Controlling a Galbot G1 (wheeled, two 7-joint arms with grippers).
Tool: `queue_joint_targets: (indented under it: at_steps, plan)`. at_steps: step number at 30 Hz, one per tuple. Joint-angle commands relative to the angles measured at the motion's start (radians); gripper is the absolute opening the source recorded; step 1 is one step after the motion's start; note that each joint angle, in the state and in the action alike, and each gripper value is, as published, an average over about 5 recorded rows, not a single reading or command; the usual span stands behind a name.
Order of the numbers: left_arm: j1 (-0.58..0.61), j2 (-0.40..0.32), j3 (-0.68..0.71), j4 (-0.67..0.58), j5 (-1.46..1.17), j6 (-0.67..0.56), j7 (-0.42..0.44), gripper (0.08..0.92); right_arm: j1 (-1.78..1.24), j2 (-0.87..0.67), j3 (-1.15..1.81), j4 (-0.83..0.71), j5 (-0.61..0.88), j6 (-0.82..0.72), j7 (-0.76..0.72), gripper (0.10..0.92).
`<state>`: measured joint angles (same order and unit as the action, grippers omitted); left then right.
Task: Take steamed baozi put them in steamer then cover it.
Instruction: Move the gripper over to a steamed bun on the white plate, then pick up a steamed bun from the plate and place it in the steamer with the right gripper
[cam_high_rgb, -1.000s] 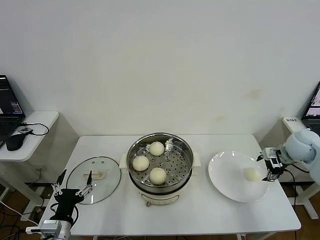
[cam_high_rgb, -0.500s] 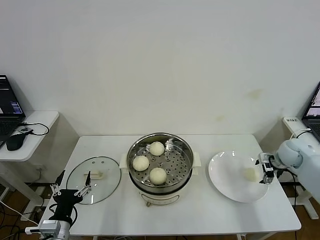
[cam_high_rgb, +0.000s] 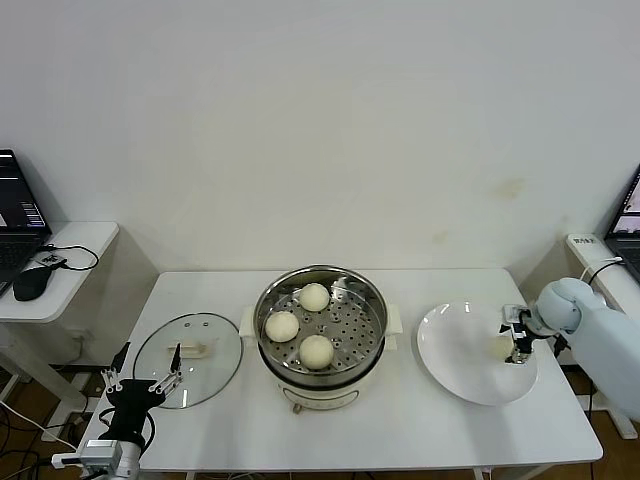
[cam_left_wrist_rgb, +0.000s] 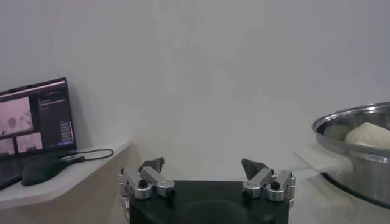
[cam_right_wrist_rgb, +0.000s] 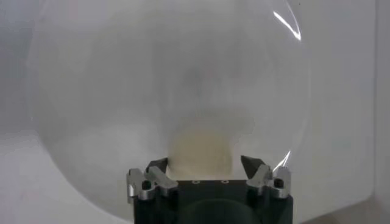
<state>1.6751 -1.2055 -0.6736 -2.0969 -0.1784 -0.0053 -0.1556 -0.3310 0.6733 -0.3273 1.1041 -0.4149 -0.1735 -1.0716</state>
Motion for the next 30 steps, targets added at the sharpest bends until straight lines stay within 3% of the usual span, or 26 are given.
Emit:
queue_joint_targets:
  at_steps: [1,7,18,24,30]
  plan:
    - [0.002,0.001,-0.001,-0.002,0.0,0.0,0.0,0.823,0.014,0.007,-0.005,-0.009,0.007,-0.003,-0.022,0.649]
    - [0.003,0.001,-0.002,-0.005,-0.001,-0.001,0.0,0.823,0.086,-0.073,-0.06,0.087,0.095,-0.035,-0.059,0.587]
    - [-0.005,-0.001,0.012,-0.017,-0.003,0.0,0.0,0.823,0.525,-0.236,-0.395,0.377,0.389,-0.157,-0.104,0.578]
    - [-0.007,0.0,0.017,-0.025,-0.003,0.0,0.0,0.823,0.824,-0.188,-0.63,0.484,0.554,-0.235,-0.08,0.583]
    - [-0.009,0.0,0.017,-0.03,-0.004,0.0,-0.001,0.823,1.007,-0.036,-0.792,0.528,0.698,-0.31,-0.029,0.585]
